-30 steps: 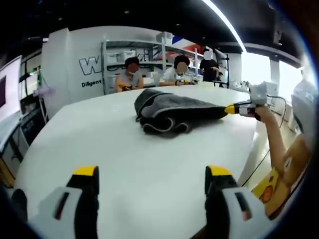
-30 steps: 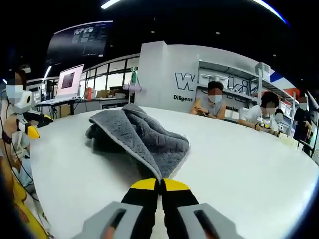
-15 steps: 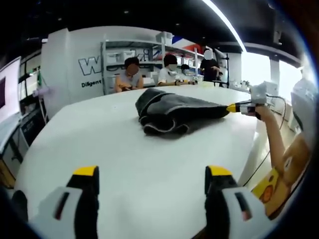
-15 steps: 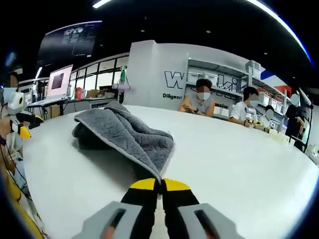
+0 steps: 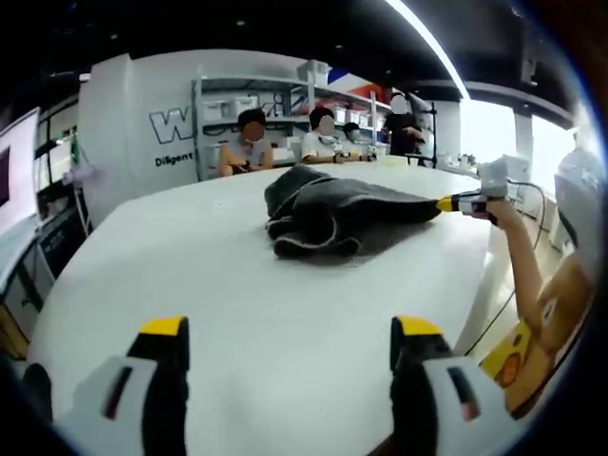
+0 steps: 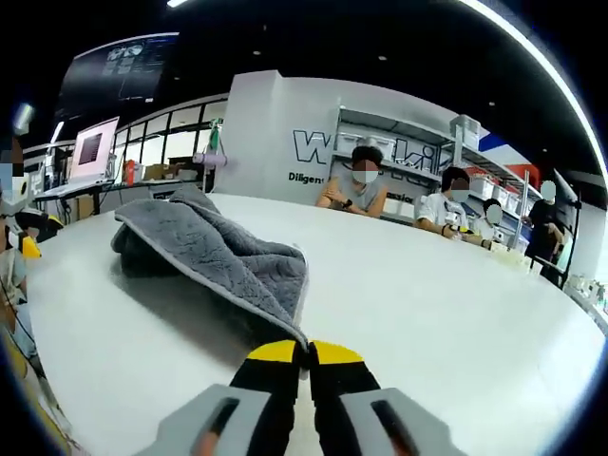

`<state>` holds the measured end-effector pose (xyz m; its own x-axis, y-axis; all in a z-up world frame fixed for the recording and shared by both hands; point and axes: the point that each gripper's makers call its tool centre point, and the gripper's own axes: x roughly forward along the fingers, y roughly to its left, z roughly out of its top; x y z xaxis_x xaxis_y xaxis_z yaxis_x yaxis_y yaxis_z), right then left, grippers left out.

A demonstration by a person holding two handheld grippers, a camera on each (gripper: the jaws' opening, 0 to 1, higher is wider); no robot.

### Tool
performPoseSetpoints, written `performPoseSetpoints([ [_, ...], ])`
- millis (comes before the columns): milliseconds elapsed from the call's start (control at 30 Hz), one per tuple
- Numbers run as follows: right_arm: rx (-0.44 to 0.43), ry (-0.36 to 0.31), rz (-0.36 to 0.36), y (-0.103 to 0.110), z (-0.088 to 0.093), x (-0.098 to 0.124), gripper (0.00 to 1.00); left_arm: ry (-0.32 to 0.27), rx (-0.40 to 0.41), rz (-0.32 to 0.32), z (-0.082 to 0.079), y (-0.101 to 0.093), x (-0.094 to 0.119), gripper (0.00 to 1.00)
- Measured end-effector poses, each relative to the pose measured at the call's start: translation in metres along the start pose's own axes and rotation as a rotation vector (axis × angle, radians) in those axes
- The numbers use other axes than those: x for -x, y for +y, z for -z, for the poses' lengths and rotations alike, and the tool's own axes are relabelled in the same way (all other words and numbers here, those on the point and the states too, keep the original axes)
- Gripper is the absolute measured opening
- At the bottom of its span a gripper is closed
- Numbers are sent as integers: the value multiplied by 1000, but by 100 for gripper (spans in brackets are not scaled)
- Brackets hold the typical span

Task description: Fold the towel on the table until its edges align and the towel forms a compact rectangular stack.

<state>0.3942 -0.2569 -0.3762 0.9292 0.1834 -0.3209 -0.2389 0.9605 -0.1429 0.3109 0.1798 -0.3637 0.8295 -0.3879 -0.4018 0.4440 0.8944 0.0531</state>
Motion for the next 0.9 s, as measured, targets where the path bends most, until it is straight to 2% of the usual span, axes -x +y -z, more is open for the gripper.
performPoseSetpoints([
  [167,-2,11,30,-10,5,2,5,2,1,2,1,-1,0,92],
  [900,11,81,241,-75,29,19,5,3,7,-5,1,-2,-1,92],
])
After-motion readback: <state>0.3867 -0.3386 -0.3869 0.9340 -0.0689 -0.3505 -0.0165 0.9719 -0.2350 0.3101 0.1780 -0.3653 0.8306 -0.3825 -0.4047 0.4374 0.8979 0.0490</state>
